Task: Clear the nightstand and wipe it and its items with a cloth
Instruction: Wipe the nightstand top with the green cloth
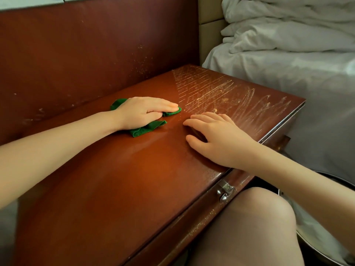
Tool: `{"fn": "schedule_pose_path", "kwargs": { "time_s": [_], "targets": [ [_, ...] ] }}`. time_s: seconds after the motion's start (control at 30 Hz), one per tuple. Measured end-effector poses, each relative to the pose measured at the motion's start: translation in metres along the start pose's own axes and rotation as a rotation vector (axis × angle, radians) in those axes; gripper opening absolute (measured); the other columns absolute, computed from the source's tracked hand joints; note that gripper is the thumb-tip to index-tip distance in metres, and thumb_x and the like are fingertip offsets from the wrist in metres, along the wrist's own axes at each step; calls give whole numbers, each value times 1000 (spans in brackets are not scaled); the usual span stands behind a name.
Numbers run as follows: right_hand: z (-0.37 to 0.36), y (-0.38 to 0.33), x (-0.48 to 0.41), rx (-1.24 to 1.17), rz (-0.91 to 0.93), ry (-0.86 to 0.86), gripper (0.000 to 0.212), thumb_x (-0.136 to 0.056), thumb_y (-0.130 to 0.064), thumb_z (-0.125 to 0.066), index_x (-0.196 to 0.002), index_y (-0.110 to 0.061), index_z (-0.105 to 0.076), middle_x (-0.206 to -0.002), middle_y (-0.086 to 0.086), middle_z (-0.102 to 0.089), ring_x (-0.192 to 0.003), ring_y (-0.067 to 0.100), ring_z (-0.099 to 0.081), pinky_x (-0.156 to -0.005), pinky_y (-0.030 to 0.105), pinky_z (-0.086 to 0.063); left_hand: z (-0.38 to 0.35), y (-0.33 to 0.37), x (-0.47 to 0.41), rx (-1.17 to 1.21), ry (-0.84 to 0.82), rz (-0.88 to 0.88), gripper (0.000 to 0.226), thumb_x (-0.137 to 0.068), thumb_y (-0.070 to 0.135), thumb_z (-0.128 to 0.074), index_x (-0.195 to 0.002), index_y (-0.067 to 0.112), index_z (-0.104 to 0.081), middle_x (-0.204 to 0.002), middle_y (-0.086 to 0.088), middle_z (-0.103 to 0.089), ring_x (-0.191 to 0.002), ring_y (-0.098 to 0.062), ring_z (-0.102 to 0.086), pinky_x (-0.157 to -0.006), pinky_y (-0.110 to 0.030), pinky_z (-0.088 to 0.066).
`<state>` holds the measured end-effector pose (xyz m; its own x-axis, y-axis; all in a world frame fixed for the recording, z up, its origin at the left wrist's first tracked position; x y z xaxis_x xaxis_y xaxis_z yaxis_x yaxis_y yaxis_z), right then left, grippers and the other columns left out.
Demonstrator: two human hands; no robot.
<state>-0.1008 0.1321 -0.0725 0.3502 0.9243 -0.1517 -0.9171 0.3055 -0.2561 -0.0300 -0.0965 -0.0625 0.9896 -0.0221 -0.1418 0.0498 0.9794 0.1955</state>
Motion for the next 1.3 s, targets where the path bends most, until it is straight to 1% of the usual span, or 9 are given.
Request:
{"fn": "schedule_pose_path", "kwargs": {
  "time_s": [0.13,0.27,0.4,0.53,0.83,1.0,1.13,1.23,1.3],
  "targets": [
    [1,-1,1,-1,-2,-11,48,-98,-44,-32,-144,-29,-34,-150,-9,-31,-138,11,-22,-113,35,-11,-2,8,17,46,-17,-66,41,-88,43,-32,-127,49,-43,-130,38,-41,-130,7,-36,-109,-19,-28],
    [1,0,0,6,-7,-33,49,-98,-45,-31,-145,-29,-31,-152,-9,-28,-140,12,-18,-114,36,-9,3,0,6,61,-56,11,39,-85,45,-33,-120,61,-42,-125,48,-39,-129,10,-36,-110,-19,-25],
    [1,2,1,-11,-14,-50,49,-99,-46,-30,-146,-31,-29,-154,-9,-25,-143,12,-14,-115,37,-5,6,-23,-16,-58,-45,168,40,-91,37,-33,-124,57,-38,-134,35,-35,-134,-2,-35,-113,-32,-26],
    [1,2,2,-8,-14,-56,50,-99,-46,-29,-146,-31,-28,-155,-9,-23,-144,14,-13,-116,38,-5,7,-40,-39,-138,-18,313,42,-100,23,-34,-136,45,-42,-145,22,-37,-136,-8,-31,-112,-34,-25],
    [0,2,0,1,-4,-29,49,-98,-45,-29,-145,-31,-30,-153,-9,-26,-141,12,-16,-115,37,-7,3,-68,-83,-187,42,496,42,-101,29,-27,-139,42,-39,-149,16,-35,-138,-17,-31,-111,-41,-27],
    [0,2,0,-4,-1,-26,50,-97,-46,-28,-145,-32,-28,-154,-10,-24,-141,10,-15,-116,36,-7,2,-79,-102,-198,74,552,43,-101,30,-25,-140,42,-37,-150,11,-34,-137,-22,-32,-110,-42,-27],
    [0,2,0,-3,-4,-34,50,-97,-47,-27,-146,-34,-27,-154,-12,-24,-141,9,-14,-115,34,-5,3,-88,-116,-178,86,546,47,-99,31,-24,-141,51,-25,-151,6,-35,-136,-27,-35,-105,-42,-34],
    [-1,2,0,-11,-15,-41,52,-97,-53,-20,-146,-36,-25,-154,-14,-22,-142,8,-11,-115,33,-3,2,-94,-123,-173,120,495,44,-100,29,-26,-137,50,-34,-147,6,-41,-132,-27,-39,-103,-43,-35],
    [-3,1,-1,-14,-23,-33,62,-88,-55,-14,-146,-37,-25,-154,-15,-22,-142,8,-11,-115,32,-3,2,-97,-128,-178,124,476,43,-100,27,-27,-135,48,-42,-146,10,-42,-133,-24,-38,-105,-43,-33]
  ]
}}
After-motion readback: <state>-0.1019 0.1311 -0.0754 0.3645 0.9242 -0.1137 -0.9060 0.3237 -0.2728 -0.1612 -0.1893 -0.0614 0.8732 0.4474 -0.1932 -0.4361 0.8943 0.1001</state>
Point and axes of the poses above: each hand's wrist, its own x-axis away from the middle knuckle, its own z-axis out of the back of the hand, y = z × x, the point moved 1 cm from there along -x, towards the middle knuckle
